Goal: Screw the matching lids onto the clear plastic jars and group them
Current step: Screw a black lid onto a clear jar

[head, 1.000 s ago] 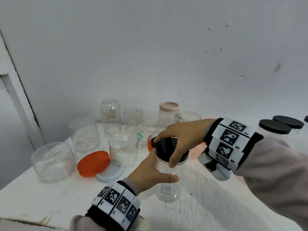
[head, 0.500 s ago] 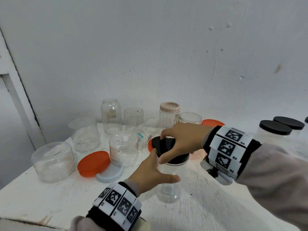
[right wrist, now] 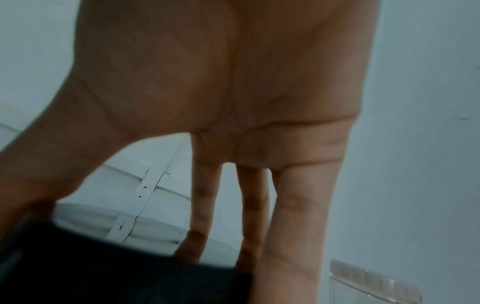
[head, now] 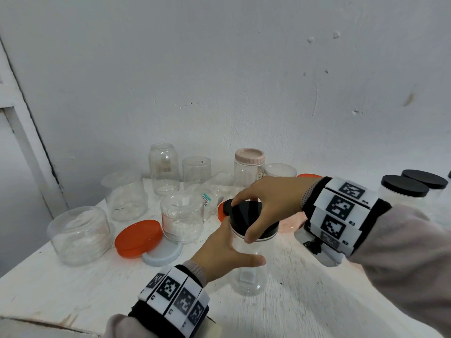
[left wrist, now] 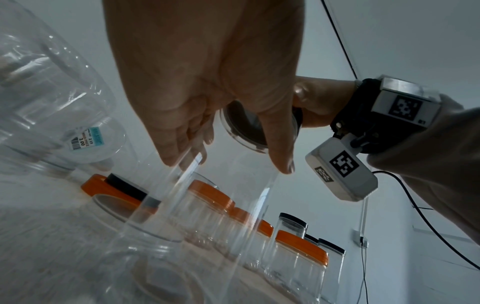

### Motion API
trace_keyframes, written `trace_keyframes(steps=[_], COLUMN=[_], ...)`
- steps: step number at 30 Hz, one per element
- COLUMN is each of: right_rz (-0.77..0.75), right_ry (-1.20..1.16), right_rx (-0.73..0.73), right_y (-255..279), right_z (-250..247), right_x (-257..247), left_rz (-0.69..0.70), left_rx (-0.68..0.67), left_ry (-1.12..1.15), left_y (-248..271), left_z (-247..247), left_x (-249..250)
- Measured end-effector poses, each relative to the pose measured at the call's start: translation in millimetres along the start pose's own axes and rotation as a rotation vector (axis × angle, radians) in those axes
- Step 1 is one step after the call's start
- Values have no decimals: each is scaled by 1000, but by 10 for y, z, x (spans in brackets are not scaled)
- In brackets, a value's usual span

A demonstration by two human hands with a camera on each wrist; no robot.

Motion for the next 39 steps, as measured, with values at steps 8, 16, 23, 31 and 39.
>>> trace_keyframes(steps=[8,16,23,31,39], right_rz=[119,-14,91,-10,73], right_ry=[64,-12,91,-17,61], right_rx=[91,-64,57,-88,9], right_y=[24,45,-10,31,5], right_z=[79,-25,63,6,71], right_x=[-46,-35,-63,-41,-52], left_rz=[-8,-18,-12,-16,-13], left_rx=[1,25,16,32,14], left_ry=[-20,-5,-10,-8,-14], left_y=[-14,-18,-17,-9,-3], left_z=[-10,8,4,15,12], left_x=[-30,-50,-47,-46,-44])
Point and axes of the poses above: each hand's wrist, its own y-axis away from the middle knuckle, its own z-axis out of the palm, x = y × z, the point moved 2 cm from there along -y, towards the middle knuckle, and after that the axes turned 3 degrees about -z, right-handed, at the moved point
